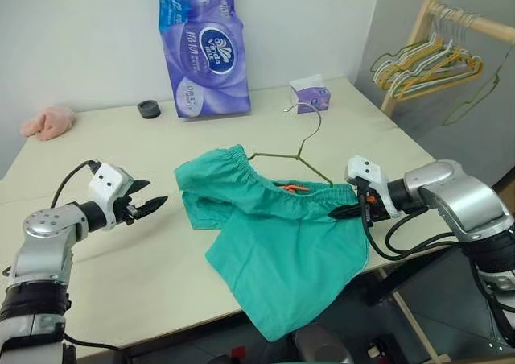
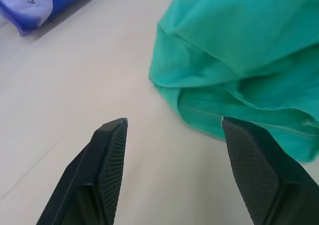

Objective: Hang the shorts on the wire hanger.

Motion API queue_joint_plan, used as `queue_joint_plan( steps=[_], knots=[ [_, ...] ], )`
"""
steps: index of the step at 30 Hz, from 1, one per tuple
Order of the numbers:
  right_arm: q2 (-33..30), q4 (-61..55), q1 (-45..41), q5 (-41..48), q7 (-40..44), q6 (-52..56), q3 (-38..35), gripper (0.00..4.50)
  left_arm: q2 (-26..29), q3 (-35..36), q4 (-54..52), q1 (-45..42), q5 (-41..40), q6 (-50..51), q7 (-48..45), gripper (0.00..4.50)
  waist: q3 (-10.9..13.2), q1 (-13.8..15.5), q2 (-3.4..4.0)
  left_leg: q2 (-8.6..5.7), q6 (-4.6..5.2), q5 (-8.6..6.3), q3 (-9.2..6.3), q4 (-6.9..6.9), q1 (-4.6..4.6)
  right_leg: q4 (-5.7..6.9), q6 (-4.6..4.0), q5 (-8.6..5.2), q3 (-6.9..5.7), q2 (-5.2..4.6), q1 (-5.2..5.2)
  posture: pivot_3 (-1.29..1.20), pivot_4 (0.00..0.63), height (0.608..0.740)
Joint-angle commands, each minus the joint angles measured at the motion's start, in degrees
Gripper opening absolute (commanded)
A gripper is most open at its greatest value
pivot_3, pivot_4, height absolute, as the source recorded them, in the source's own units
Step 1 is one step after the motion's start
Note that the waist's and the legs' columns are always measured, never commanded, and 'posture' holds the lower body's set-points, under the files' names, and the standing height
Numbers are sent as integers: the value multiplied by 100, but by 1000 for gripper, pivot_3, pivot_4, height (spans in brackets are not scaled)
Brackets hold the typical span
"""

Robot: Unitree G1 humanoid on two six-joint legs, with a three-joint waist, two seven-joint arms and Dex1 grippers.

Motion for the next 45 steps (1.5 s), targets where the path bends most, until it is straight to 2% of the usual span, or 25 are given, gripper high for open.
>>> queue_joint_plan(
  steps=[1, 6, 9, 15, 22, 28, 29, 31, 38, 41, 45],
  knots=[
    [26, -318, 213, 295, -423, 533, -545, 0, 8, -125, -1330, 160, -647, 767, -367, 3175, 0, 46, 0, -1, 0, 0, 1, 2, -2, 0, 0, 0, 0, -1, 0, -360, 38, 740],
    [90, -975, 925, 757, -1103, 1574, -1493, 0, -67, -409, -2448, -66, -1416, 1769, -631, 3175, 2, 97, 4, -1, 0, 0, 0, 3, -4, 3, 0, 0, -1, 0, -2, -403, 48, 740],
    [92, -1406, 1435, 958, -1460, 1983, -2024, 0, -124, -623, -2613, -392, -1587, 2095, -702, 3175, 2, 92, 4, -2, 0, 0, -1, 6, -9, -1, 1, 0, -3, 3, -1, -438, 54, 740],
    [419, -1997, 2131, 1201, -2229, 2499, -3154, 0, -587, -1134, -2354, -1130, -1434, 2134, -658, 4479, 3, -79, 8, 3, 1, 0, 5, 4, -1, -1, 2, -2, 6, 26, 3, -489, 59, 740],
    [531, -2657, 2829, 1436, -2705, 3668, -4616, 0, -1270, -1658, -2303, -1736, -1385, 1989, -800, 4479, 5, -293, 9, 3, 3, -1, 12, 0, -5, -6, 9, -7, 14, 29, 3, -560, 72, 740],
    [386, -2967, 3802, 1636, -3124, 3736, -5670, 0, -1634, -2038, -2299, -2074, -1458, 1965, -1228, 4479, 6, -454, 12, 0, 4, -2, 24, -3, -4, -8, 27, -19, 24, 42, 5, -560, 72, 740],
    [318, -2962, 3954, 1736, -3175, 3736, -5801, 0, -1761, -2107, -2252, -2163, -1459, 1946, -1251, 4479, 14, -517, 9, 0, 5, -3, 29, -5, -1, -9, 30, -21, 29, 44, 6, -647, 96, 740],
    [244, -2914, 4115, 1932, -3324, 3736, -6007, 0, -1976, -2191, -2158, -2301, -1423, 1906, -1220, 4479, 33, -609, 12, 0, 8, -5, 34, -6, 5, -14, 43, -29, 33, 51, 12, -647, 96, 740],
    [9, -2032, 3146, 2050, -4499, 3736, -6231, 0, -2760, -2477, -1729, -2813, -974, 1625, -836, 4479, 36, -1131, 11, -8, 36, -28, 58, -9, 11, -44, 62, -41, 50, 45, 29, -665, 96, 740],
    [-288, -1627, 2393, 1875, -4725, 3736, -6055, 0, -3025, -2622, -1528, -3039, -617, 1379, -534, 4479, 41, -1286, 13, -8, 66, -47, 63, -12, 23, -46, 63, -42, 54, 44, 38, -659, 96, 740],
    [-636, -529, 1082, 1406, -5093, 3736, -5677, 0, -3357, -2796, -1197, -3421, -176, 935, -291, 4479, 55, -1402, 16, -13, 76, -53, 84, -16, 35, -49, 66, -44, 64, 39, 44, -632, 101, 740]
  ],
)
